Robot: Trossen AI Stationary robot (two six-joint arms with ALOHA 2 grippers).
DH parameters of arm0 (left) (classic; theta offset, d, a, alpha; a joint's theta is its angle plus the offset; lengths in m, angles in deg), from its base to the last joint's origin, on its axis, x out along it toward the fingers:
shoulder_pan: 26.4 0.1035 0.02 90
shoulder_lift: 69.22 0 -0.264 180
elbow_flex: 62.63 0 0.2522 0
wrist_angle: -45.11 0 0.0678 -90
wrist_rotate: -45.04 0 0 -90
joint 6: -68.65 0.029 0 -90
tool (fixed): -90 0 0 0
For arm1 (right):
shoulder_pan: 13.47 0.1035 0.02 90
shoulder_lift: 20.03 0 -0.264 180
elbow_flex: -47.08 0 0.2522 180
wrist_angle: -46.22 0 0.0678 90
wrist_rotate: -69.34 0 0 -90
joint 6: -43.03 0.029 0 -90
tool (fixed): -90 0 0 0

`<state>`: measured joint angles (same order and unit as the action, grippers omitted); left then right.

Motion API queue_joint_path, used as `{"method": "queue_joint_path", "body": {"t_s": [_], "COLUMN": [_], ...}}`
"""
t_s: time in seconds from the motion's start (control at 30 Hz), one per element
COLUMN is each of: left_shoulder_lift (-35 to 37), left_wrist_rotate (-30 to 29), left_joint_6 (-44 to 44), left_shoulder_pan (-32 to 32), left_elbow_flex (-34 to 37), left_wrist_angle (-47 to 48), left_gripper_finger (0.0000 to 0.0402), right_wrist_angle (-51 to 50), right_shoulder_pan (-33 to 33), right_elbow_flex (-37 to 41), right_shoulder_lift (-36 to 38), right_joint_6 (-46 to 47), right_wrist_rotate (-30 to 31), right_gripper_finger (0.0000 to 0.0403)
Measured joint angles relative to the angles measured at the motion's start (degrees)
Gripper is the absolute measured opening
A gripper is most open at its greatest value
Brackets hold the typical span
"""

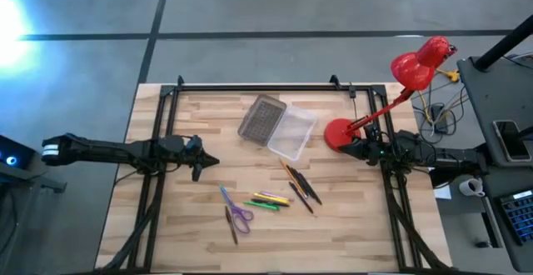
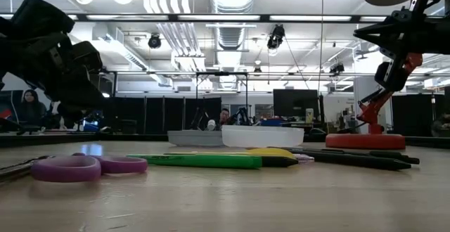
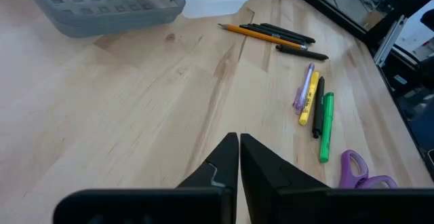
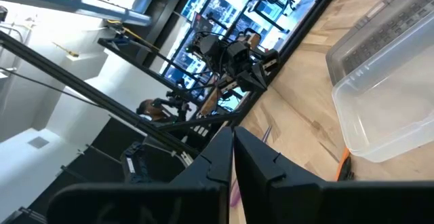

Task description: Pick & place school supplies into a supply box

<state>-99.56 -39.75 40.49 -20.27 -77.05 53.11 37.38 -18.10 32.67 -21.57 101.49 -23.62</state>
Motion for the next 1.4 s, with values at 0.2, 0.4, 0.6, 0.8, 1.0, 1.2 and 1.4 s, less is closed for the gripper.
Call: {"method": "queue_joint_path", "body": {"t_s": [0.2,0.4,0.6,0.8,1.0,1.2,1.4], "left_shoulder_lift": [-0.02,-0.02,0.0,0.0,0.0,0.0,0.0], "left_wrist_rotate": [0.0,0.0,0.0,0.01,0.0,-0.13,-1.32], "left_joint_6": [0.0,0.02,0.02,0.01,0.01,2.46,2.57], "left_shoulder_pan": [-0.02,-0.01,-0.02,-0.01,-0.01,0.0,0.0], "left_elbow_flex": [0.0,0.0,0.0,0.0,0.0,0.0,0.0], "left_wrist_angle": [0.0,0.0,0.0,0.0,0.0,0.0,-0.18], "left_gripper_finger": [0.0,0.0,0.0,0.0,0.0,0.0,0.0], "right_wrist_angle": [0.01,0.32,10.82,11.5,8.49,-14.73,-28.41], "right_shoulder_pan": [-0.01,-0.03,1.11,3.07,7.49,10.14,12.26], "right_elbow_flex": [0.0,0.0,-0.07,-0.06,-6.2,-18.95,-29.31], "right_shoulder_lift": [0.0,0.0,-2.58,-13.57,-30.61,-51.04,-67.74], "right_joint_6": [0.19,6.79,4.26,6.07,7.65,12.17,13.99], "right_wrist_rotate": [0.0,1.87,-1.45,-0.01,0.05,-1.52,-7.5], "right_gripper_finger": [0.0009,0.0009,0.0009,0.0009,0.0009,0.0009,0.0009]}}
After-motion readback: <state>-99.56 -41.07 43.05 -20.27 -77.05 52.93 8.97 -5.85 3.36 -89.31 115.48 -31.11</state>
